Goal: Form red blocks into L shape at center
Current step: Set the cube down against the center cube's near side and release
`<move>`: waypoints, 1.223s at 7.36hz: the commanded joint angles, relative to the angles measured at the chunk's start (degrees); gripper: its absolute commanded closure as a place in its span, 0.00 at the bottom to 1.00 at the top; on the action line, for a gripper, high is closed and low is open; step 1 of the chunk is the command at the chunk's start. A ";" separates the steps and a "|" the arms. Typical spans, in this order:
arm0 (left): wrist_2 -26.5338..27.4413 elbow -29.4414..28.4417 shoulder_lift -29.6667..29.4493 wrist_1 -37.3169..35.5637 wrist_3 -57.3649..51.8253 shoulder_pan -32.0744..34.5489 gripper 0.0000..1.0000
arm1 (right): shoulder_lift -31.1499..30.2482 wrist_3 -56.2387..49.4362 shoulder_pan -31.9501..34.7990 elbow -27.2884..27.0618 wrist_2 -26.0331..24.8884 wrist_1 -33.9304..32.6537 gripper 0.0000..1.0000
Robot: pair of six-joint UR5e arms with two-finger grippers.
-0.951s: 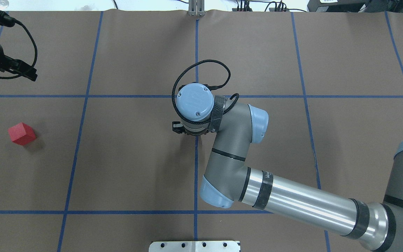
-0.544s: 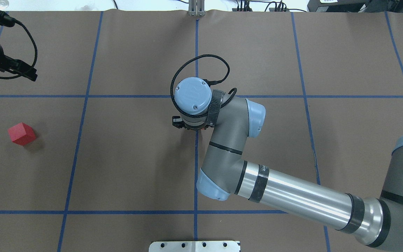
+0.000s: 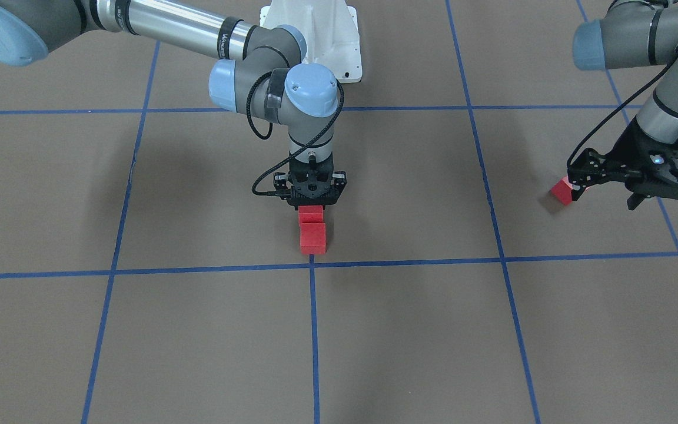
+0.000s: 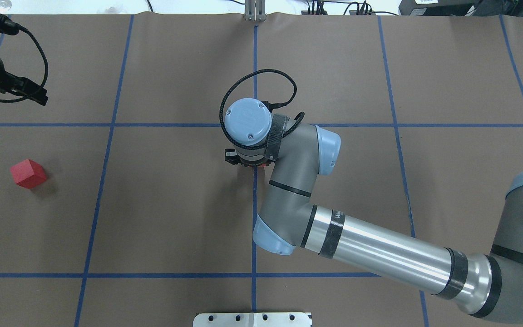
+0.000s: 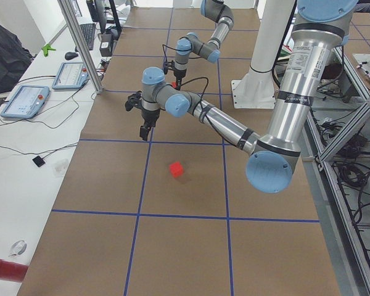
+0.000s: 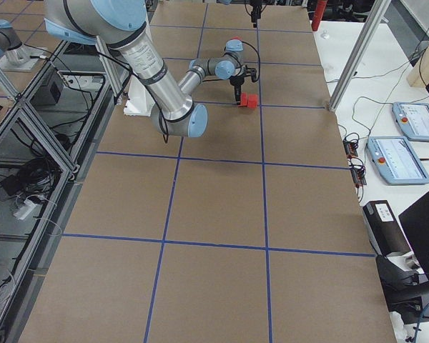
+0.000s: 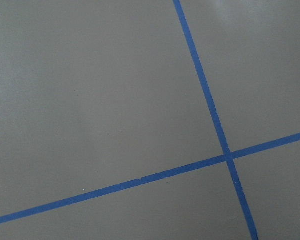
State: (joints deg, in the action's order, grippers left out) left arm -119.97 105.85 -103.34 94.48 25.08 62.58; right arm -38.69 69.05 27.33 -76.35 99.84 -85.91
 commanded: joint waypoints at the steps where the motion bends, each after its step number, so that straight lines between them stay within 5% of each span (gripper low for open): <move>1: 0.00 -0.03 -0.02 0.00 -0.03 0.00 0.01 | 0.02 -0.06 0.01 0.94 0.00 1.79 1.00; 9: 0.00 -0.12 -0.02 0.00 -0.03 0.00 0.01 | -0.07 -2.69 0.53 1.29 -0.09 2.85 0.96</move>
State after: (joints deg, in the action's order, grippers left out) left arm -119.97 105.69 -103.32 94.48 25.05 62.58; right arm -38.76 67.38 27.68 -75.09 99.79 -83.11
